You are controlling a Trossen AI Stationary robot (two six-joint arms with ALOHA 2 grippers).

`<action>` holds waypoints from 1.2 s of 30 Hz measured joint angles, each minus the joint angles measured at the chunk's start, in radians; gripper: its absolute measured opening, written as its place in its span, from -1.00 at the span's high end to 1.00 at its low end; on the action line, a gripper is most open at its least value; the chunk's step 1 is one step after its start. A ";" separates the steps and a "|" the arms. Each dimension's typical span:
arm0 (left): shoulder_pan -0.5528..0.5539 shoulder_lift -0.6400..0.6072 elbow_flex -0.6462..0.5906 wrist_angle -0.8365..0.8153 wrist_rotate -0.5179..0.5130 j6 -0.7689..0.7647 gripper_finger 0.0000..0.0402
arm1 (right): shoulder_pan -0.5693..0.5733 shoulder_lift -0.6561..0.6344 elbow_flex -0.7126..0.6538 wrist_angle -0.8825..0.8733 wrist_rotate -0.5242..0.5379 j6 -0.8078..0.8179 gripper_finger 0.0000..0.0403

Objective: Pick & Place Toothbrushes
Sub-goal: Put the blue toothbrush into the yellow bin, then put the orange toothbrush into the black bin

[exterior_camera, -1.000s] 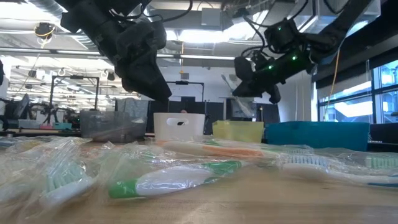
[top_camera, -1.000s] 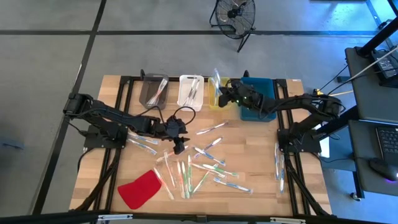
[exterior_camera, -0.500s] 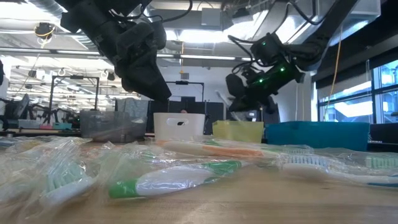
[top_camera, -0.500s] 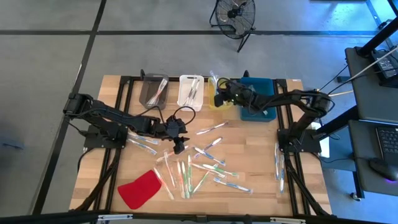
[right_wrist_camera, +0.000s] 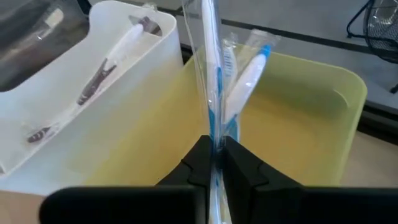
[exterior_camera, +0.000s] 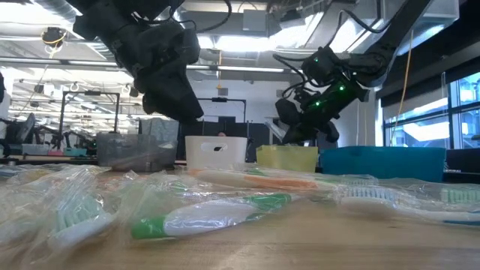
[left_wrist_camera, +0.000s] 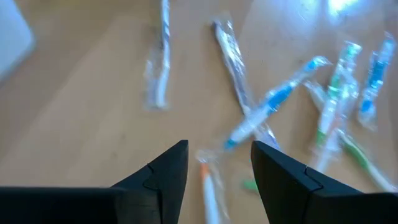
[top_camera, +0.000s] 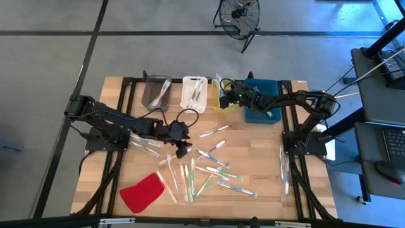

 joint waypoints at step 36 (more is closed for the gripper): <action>-0.331 0.000 0.000 -0.180 0.087 0.707 0.15 | -0.011 -0.028 -0.001 -0.049 -0.066 -0.027 0.21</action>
